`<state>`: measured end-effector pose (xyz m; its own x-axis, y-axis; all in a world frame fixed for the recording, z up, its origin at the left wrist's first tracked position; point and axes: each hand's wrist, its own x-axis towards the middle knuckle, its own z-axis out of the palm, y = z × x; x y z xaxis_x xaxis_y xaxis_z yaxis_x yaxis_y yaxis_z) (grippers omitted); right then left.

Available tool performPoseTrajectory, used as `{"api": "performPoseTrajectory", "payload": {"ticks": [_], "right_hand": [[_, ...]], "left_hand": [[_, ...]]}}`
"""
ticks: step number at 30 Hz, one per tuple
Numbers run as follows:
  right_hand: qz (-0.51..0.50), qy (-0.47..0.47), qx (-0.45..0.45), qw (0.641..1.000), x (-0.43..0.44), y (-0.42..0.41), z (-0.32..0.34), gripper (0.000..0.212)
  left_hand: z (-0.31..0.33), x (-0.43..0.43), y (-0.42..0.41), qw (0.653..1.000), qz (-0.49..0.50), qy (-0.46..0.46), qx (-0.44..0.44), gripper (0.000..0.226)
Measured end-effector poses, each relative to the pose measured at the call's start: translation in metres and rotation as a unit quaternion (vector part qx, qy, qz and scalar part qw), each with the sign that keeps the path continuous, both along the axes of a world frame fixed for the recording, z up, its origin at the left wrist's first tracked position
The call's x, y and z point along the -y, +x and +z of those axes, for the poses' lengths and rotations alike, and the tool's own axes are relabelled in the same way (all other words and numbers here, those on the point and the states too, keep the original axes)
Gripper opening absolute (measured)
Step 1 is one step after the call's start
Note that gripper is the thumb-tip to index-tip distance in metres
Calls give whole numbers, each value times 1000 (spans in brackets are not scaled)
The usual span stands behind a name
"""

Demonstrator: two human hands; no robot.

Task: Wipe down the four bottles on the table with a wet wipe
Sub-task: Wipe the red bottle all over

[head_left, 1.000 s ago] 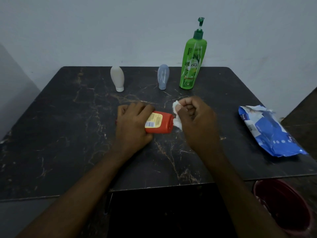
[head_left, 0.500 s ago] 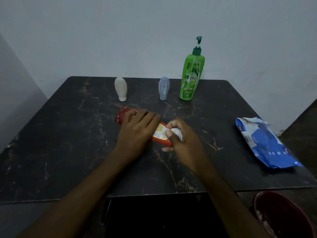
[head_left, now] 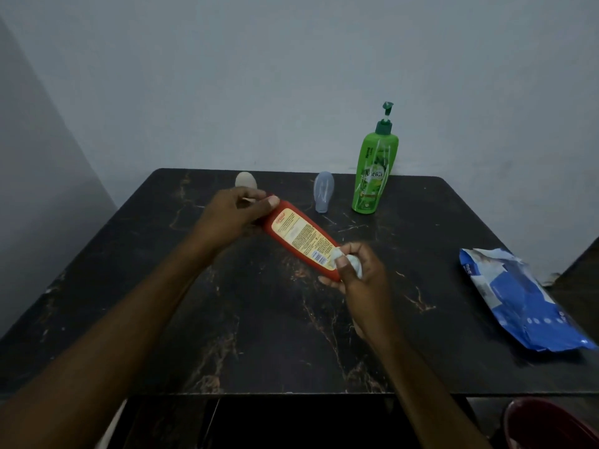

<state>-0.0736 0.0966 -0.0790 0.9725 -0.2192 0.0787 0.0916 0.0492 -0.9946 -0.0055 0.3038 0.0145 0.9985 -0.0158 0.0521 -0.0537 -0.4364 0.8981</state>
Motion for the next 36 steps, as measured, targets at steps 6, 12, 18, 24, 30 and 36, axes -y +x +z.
{"api": "performPoseTrajectory", "payload": {"ticks": [6, 12, 18, 24, 30, 36], "right_hand": [[28, 24, -12, 999, -7, 17, -3, 9], [-19, -81, -25, 996, -3, 73, 13, 7], [-40, -48, -40, 997, 4, 128, -3, 2], [-22, -82, -22, 996, 2, 159, -25, 7], [-34, -168, 4, 985, 0, 169, -33, 5], [-39, -178, 11, 983, 2, 173, -41, 3]], "left_hand": [[35, -9, 33, 987, -78, 137, -43, 19], [75, 2, 83, 964, -118, 233, 46, 22], [84, 16, 137, 926, -131, 338, 104, 36], [73, 23, 174, 908, -131, 379, 119, 43], [69, 28, 190, 898, -136, 398, 129, 44], [69, 34, 196, 894, -147, 401, 136, 44]]}}
